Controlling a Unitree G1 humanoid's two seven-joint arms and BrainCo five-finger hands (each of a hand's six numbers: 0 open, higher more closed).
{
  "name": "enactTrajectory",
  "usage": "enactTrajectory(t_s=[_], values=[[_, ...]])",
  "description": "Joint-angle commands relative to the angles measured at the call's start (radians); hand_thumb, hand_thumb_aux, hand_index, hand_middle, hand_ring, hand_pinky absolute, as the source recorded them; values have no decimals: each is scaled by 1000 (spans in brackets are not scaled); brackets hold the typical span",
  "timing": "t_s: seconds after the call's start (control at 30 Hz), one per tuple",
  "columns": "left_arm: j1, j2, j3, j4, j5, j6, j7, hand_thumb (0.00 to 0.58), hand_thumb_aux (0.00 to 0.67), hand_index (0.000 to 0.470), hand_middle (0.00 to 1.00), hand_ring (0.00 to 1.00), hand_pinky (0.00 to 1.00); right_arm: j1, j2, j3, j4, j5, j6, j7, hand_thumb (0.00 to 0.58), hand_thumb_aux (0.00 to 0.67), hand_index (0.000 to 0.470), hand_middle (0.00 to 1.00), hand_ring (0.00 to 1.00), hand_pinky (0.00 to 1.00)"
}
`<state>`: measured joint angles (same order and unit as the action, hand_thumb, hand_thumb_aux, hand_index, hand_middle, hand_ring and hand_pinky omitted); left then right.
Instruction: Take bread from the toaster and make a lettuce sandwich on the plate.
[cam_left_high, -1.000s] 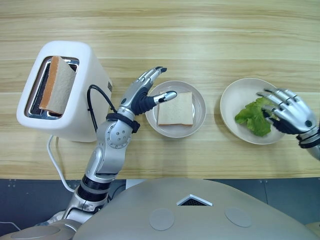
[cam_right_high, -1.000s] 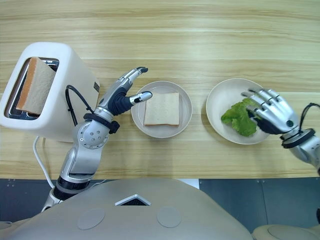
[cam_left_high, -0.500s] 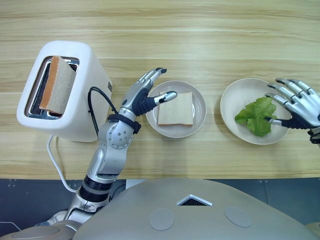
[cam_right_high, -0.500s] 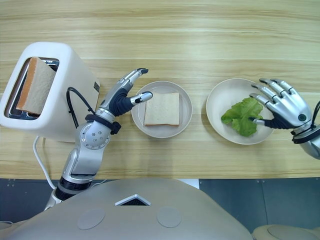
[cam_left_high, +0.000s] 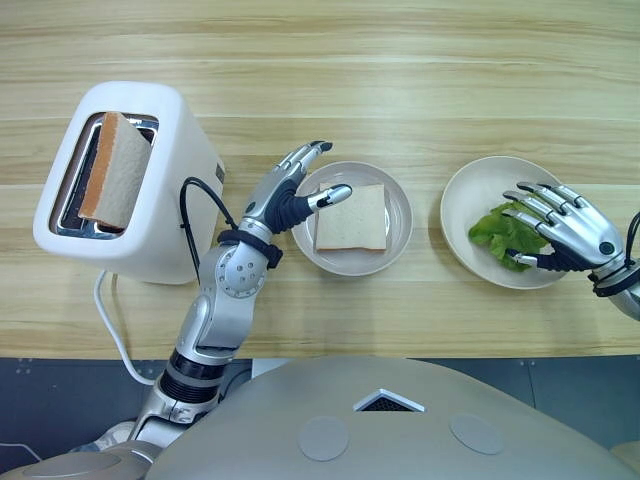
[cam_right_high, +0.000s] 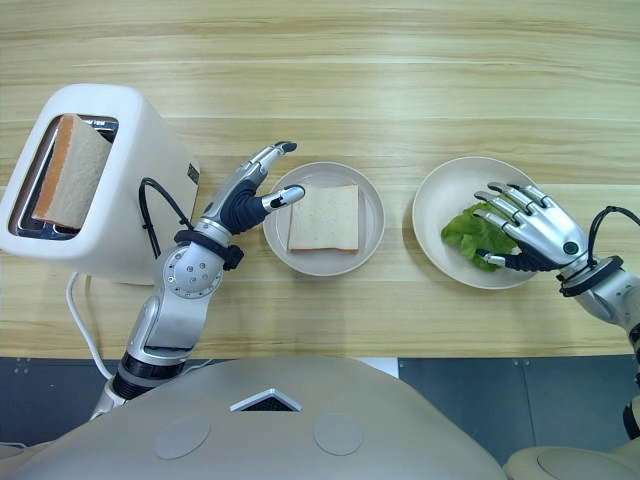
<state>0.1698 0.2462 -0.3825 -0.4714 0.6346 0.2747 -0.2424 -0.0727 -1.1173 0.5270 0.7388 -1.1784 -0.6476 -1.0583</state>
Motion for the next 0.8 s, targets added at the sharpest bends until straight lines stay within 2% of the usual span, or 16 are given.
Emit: enactTrajectory(t_s=[0.03,0.13,0.2,0.23,0.27,0.3,0.63,0.8], values=[[2,-6,0,21,-11,-3,4,0,0,0,0,0,0,-21,21,13,2,2,-7,-3,480,391,275,78,78,78],[2,-8,3,37,-20,-11,8,0,0,0,0,0,0,-18,34,24,0,2,-9,-5,491,407,286,78,78,78],[0,-5,8,47,-26,-15,11,0,0,0,0,0,0,-17,36,27,1,0,-11,-7,526,465,326,78,78,78],[0,-5,10,51,-29,-17,12,0,0,0,0,0,0,-16,36,29,0,0,-11,-10,549,515,361,82,82,82],[-1,-6,12,56,-32,-19,16,0,0,0,0,0,0,-20,37,30,1,1,-13,-12,579,641,450,82,82,82],[-1,-7,13,61,-34,-20,19,0,0,0,0,0,0,-22,38,31,2,2,-15,-15,580,670,470,86,86,86],[-6,-4,26,95,-52,-35,32,0,0,0,0,0,0,-15,36,37,-42,6,-19,-20,580,670,470,102,102,102],[-8,-7,31,105,-55,-40,38,0,0,0,0,0,0,-21,-26,-37,-85,55,-15,-25,580,670,470,102,102,102]])
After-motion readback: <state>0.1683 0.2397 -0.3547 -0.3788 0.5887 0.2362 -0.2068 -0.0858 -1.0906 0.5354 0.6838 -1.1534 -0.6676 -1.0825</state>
